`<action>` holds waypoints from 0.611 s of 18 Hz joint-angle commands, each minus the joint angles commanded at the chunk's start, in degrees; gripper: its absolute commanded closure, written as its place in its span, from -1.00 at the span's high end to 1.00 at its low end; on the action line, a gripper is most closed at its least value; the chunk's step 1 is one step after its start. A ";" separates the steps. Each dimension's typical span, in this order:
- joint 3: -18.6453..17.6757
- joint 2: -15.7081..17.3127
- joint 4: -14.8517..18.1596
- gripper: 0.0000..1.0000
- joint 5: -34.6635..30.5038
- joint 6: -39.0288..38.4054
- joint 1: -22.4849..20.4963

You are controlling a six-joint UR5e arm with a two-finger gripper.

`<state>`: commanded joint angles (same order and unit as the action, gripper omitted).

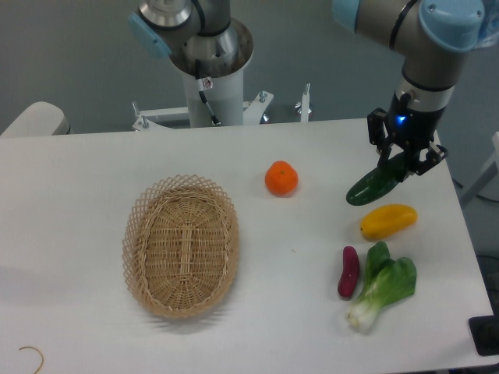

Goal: Place the cucumber in the basket
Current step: 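Close the gripper on the green cucumber and lift it off the table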

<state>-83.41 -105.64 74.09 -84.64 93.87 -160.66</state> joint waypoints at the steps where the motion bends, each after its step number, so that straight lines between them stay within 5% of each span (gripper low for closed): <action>1: -0.26 0.00 -0.09 -0.63 0.09 0.00 0.09; 11: -1.32 0.62 -0.09 -0.63 -0.09 -6.05 3.86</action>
<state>-84.73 -105.03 74.00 -84.73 87.82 -156.81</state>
